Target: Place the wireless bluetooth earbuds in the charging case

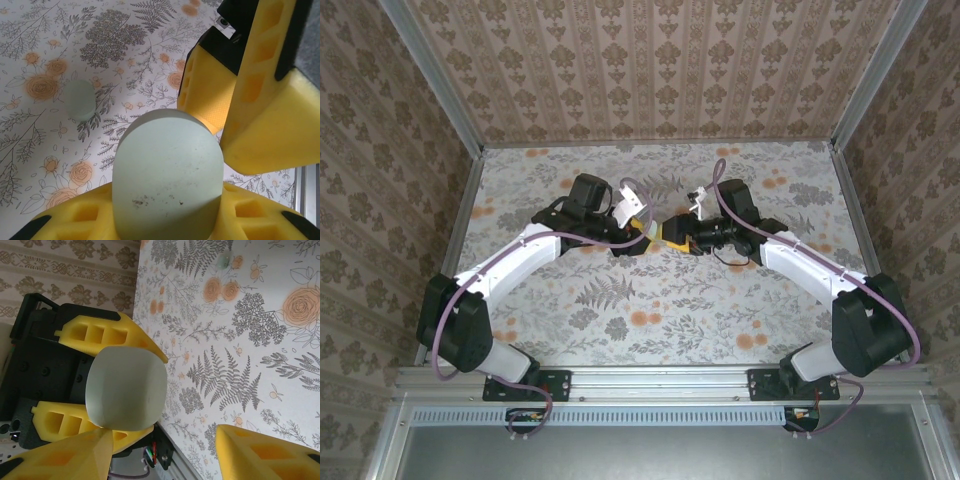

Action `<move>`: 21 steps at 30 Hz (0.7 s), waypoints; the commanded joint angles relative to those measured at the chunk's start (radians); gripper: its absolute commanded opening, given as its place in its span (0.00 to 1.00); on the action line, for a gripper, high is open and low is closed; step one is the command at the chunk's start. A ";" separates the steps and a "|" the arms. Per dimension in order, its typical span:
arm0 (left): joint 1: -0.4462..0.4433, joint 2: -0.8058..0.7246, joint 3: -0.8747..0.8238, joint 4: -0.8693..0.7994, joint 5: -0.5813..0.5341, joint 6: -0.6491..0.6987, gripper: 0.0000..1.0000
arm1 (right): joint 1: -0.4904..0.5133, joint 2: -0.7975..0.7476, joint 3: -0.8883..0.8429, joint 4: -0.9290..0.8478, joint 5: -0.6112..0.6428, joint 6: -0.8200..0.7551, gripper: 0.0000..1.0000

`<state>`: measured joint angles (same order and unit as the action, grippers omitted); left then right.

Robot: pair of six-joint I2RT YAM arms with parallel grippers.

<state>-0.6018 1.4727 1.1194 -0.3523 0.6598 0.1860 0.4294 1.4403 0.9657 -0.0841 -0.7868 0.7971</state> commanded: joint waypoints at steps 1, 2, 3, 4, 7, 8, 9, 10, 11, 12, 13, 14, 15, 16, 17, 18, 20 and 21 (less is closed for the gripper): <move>-0.036 -0.001 0.020 0.015 0.111 -0.010 0.37 | 0.008 0.014 0.037 0.047 -0.006 0.023 0.57; -0.036 0.000 0.022 0.010 0.105 -0.007 0.36 | 0.008 0.010 0.038 0.039 -0.002 0.021 0.57; -0.036 0.000 0.023 0.004 0.100 -0.002 0.36 | 0.008 0.005 0.039 0.030 0.004 0.021 0.57; -0.035 0.001 0.024 -0.003 0.097 0.003 0.36 | 0.006 -0.003 0.040 0.021 0.012 0.021 0.57; -0.035 0.007 0.028 -0.016 0.099 0.012 0.36 | 0.005 -0.026 0.041 0.000 0.026 0.008 0.58; -0.035 0.010 0.032 -0.021 0.106 0.012 0.35 | 0.005 -0.032 0.041 -0.004 0.026 0.008 0.58; -0.034 0.011 0.035 -0.025 0.112 0.012 0.35 | 0.006 -0.036 0.042 -0.008 0.025 0.008 0.58; -0.035 0.014 0.040 -0.026 0.116 0.012 0.35 | 0.005 -0.040 0.042 -0.008 0.023 0.011 0.58; -0.035 0.013 0.037 -0.024 0.122 0.012 0.35 | 0.005 -0.041 0.043 -0.003 0.021 0.015 0.58; -0.034 0.014 0.039 -0.022 0.126 0.012 0.34 | 0.005 -0.041 0.042 0.000 0.024 0.021 0.58; -0.034 0.014 0.038 -0.020 0.129 0.012 0.34 | 0.005 -0.057 0.042 0.004 0.031 0.026 0.58; -0.035 0.013 0.038 -0.021 0.136 0.012 0.34 | 0.006 -0.078 0.046 0.002 0.040 0.030 0.58; -0.035 0.014 0.037 -0.020 0.141 0.011 0.34 | 0.007 -0.085 0.050 -0.003 0.048 0.031 0.58; -0.035 0.014 0.039 -0.019 0.148 0.009 0.35 | 0.007 -0.089 0.056 -0.015 0.056 0.025 0.58; -0.035 0.016 0.042 -0.019 0.155 0.010 0.34 | 0.006 -0.092 0.064 -0.027 0.063 0.020 0.58; -0.035 0.016 0.044 -0.018 0.160 0.009 0.34 | 0.008 -0.091 0.072 -0.040 0.068 0.013 0.58; -0.036 0.014 0.048 -0.018 0.167 0.007 0.34 | 0.008 -0.083 0.085 -0.061 0.073 0.000 0.59; -0.036 0.015 0.052 -0.017 0.169 0.006 0.35 | 0.009 -0.078 0.089 -0.065 0.073 -0.002 0.59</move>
<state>-0.6361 1.4799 1.1252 -0.3618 0.7681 0.1837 0.4313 1.3739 1.0206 -0.1169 -0.7403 0.8108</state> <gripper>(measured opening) 0.369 0.586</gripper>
